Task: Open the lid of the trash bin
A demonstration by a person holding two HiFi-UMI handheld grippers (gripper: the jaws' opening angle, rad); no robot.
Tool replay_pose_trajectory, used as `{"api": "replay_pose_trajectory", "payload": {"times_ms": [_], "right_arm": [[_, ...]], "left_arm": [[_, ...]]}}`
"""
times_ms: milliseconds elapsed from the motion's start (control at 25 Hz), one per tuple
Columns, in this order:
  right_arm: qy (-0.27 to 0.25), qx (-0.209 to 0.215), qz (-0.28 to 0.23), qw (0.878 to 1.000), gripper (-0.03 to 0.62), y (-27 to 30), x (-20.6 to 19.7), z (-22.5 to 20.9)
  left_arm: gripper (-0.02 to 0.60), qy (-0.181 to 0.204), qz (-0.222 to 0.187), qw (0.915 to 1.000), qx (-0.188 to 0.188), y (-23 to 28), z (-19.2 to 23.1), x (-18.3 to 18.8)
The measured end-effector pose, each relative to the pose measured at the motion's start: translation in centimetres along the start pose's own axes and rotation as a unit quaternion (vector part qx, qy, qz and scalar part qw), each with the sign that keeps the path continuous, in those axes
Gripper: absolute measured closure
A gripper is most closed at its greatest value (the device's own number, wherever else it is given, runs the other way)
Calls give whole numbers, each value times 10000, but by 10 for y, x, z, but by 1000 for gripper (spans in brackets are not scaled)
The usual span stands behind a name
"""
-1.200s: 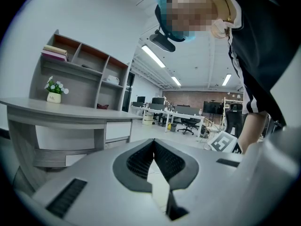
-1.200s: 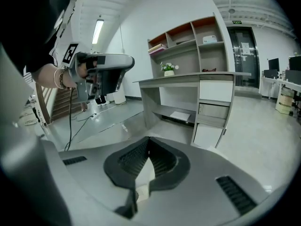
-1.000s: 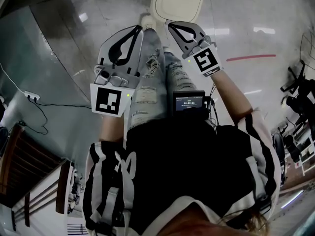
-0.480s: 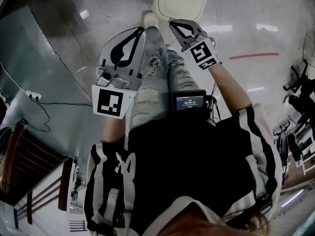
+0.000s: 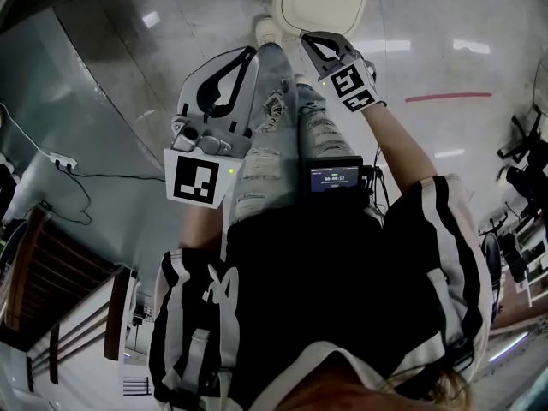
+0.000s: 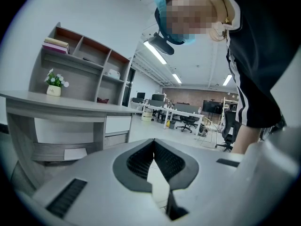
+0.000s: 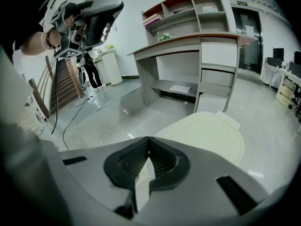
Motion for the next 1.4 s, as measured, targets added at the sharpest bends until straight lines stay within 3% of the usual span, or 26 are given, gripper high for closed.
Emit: {"api": "replay_pose_trajectory", "payload": {"times_ms": [680, 1120, 1400], "right_arm": [[64, -47, 644, 9979, 586, 20, -24, -2], [-7, -83, 1369, 9906, 586, 35, -40, 4], [21, -83, 1494, 9887, 586, 40, -38, 5]], "left_arm": [[574, -20, 57, 10000, -50, 5, 3, 1], [574, -66, 61, 9999, -110, 6, -3, 2], [574, -84, 25, 9999, -118, 8, -2, 3]]}}
Point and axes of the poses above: the fingertips, and each gripper's own axes: y forward along the fingers, z to its left, x out of its top, the point moved 10 cm from there along -y, backward along the fingers, and after that the axes turned 8 degrees about -y, right-handed, at the moved point
